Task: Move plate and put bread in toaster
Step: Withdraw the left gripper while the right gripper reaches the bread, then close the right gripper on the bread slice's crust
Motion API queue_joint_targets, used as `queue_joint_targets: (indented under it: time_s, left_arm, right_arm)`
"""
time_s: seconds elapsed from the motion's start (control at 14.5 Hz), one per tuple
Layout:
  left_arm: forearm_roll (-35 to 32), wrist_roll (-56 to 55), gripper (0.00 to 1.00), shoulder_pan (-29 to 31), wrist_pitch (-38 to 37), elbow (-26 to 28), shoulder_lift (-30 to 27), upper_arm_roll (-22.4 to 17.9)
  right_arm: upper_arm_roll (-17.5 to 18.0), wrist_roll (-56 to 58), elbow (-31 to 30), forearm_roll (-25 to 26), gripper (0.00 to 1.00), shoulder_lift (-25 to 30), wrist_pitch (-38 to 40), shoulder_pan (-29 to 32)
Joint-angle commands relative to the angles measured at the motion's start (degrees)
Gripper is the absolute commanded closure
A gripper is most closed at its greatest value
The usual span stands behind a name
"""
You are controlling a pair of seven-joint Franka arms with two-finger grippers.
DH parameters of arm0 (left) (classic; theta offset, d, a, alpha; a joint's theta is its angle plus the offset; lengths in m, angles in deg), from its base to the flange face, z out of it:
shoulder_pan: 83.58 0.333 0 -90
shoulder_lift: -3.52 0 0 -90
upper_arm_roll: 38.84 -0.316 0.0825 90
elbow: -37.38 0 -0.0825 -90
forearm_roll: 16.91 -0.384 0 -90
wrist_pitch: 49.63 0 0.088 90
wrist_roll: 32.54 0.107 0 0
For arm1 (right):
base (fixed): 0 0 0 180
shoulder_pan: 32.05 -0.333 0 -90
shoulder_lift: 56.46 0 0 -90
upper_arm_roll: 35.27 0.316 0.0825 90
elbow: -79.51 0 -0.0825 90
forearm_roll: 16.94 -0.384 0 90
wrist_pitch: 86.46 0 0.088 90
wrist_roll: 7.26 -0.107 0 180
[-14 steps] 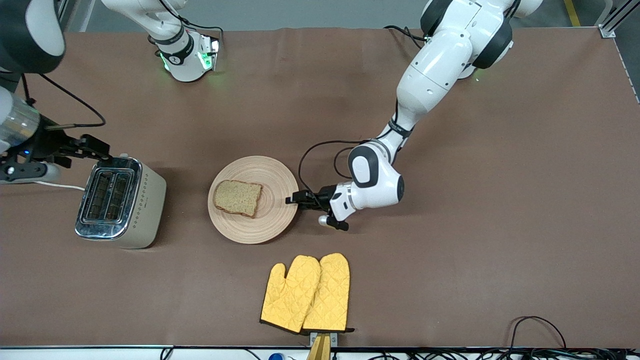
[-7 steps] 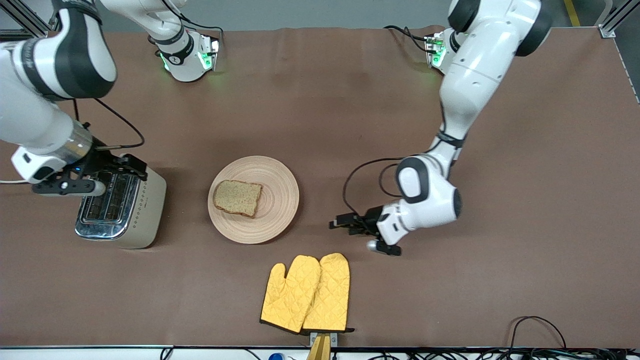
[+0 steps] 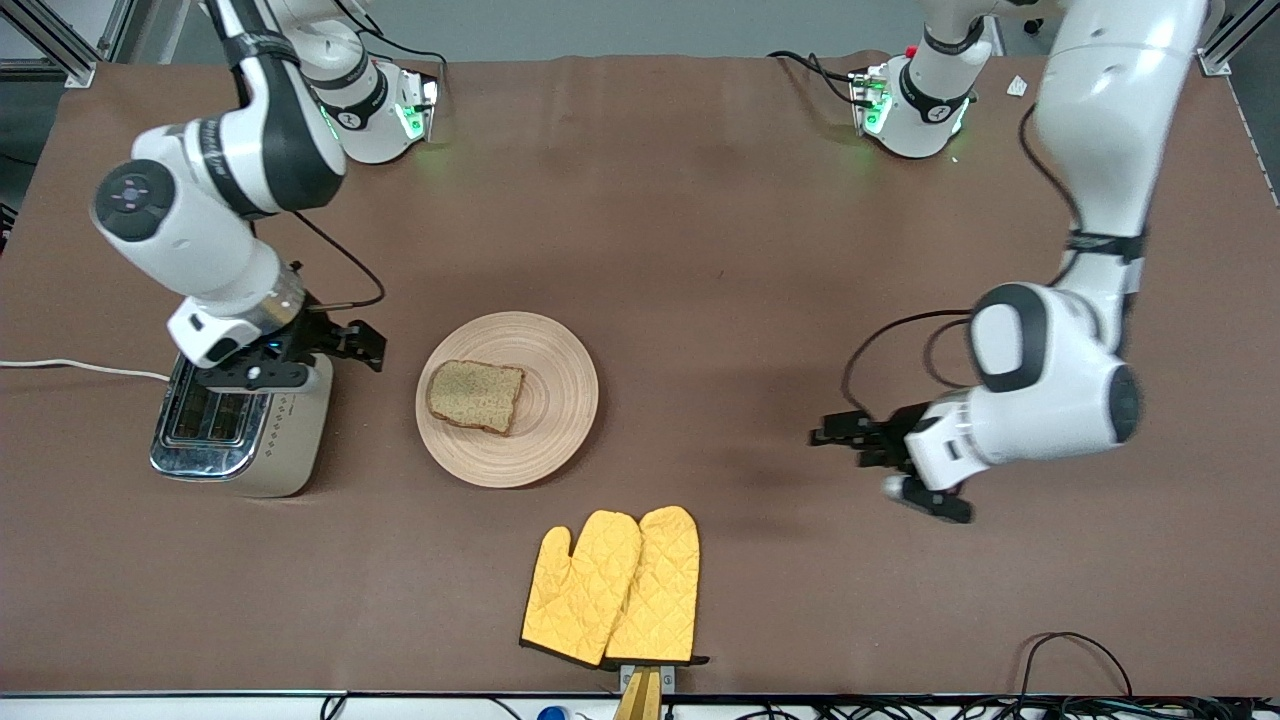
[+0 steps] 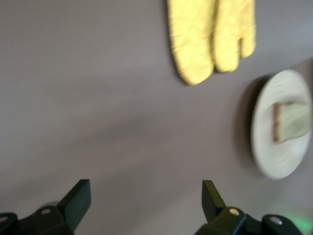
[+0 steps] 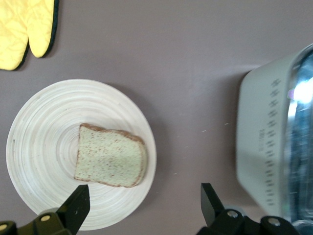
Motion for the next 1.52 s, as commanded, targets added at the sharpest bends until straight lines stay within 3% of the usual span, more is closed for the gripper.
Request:
queue_joint_targets:
  time_s: [0.0,0.41,0.76,0.83,0.9,1.45]
  left_arm:
    - [-6.92,0.11,0.0,3.77,-6.42,3.03,-7.5,0.23]
    - [-22.14,-6.82,0.0,4.75,-17.78,2.59,-20.51,0.05]
    - [-31.1,-14.04,0.0,4.57,-20.07,0.84,-26.86,0.58]
    - [-32.34,-14.38,0.0,4.49,-21.55,-1.26,-26.77,0.67]
    - [-32.44,-15.0,0.0,4.48,-22.87,-3.54,-26.51,0.58]
    - [-32.09,-17.29,0.0,5.01,-27.63,-4.27,-26.86,0.23]
  right_arm:
    - [-0.39,-1.97,-1.23,-0.72,0.0,-1.92,-1.99,-1.21]
    - [-0.39,-9.07,-2.2,-0.72,0.0,-8.69,-5.68,-3.41]
    - [-0.39,-10.75,-2.2,-0.81,0.0,-13.53,-8.14,-3.32]
    - [-0.39,-10.93,-2.2,-0.81,0.04,-14.06,-8.32,-3.32]
    - [-0.39,-10.93,-2.11,-0.81,0.17,-14.85,-8.41,-3.24]
    - [-0.39,-10.93,-1.76,-2.39,0.44,-16.96,-9.03,-3.15]
